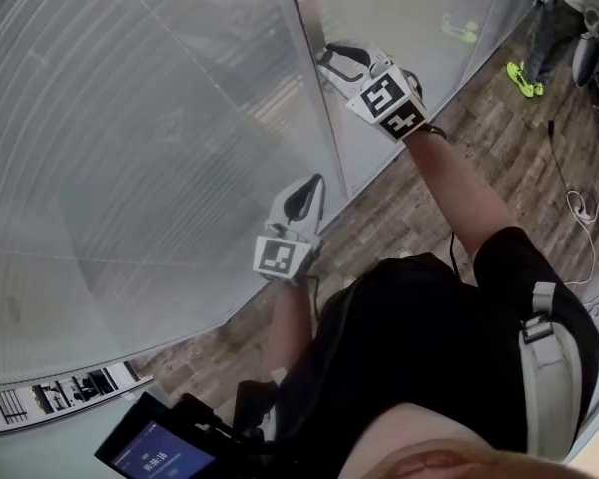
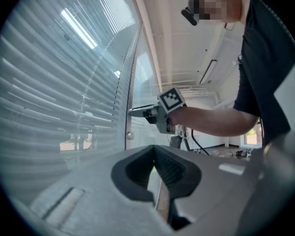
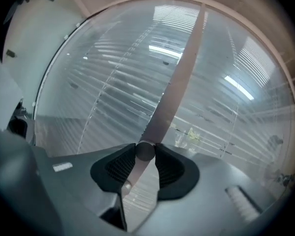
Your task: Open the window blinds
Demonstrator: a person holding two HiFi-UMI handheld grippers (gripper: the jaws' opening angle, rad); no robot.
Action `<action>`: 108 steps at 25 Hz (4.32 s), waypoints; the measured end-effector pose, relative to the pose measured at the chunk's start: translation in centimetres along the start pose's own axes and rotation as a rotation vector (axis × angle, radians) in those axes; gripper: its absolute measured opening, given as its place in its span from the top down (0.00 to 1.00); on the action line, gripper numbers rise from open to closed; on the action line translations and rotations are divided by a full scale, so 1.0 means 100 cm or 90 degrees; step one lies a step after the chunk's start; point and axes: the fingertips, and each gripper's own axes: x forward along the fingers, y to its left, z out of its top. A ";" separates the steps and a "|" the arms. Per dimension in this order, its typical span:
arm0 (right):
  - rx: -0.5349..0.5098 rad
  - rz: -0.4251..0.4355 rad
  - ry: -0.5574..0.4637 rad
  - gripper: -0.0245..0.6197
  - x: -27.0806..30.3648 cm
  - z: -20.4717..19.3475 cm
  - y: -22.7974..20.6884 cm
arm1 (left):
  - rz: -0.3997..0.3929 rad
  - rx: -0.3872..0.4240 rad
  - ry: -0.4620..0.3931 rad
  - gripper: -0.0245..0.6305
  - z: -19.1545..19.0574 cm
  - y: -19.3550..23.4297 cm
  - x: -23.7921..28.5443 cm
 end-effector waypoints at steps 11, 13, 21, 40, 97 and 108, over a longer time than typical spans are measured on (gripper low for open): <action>0.301 0.042 -0.058 0.76 0.000 -0.007 -0.010 | 0.001 0.001 0.006 0.96 -0.003 -0.002 0.002; 0.336 0.045 -0.062 0.76 0.000 -0.007 -0.010 | 0.004 -0.003 0.014 0.96 -0.004 -0.002 0.001; 0.442 0.048 -0.087 0.76 0.000 -0.007 -0.012 | 0.007 -0.009 0.021 0.96 -0.005 -0.002 0.001; 0.431 0.055 -0.100 0.76 -0.001 -0.001 -0.010 | -0.012 0.003 0.029 0.96 -0.004 -0.009 0.012; -0.389 -0.013 0.042 0.76 0.024 0.013 0.011 | -0.020 0.013 0.013 0.96 0.014 -0.005 0.046; -0.162 -0.012 0.026 0.76 0.021 0.008 0.004 | -0.031 0.018 0.019 0.96 0.010 -0.008 0.044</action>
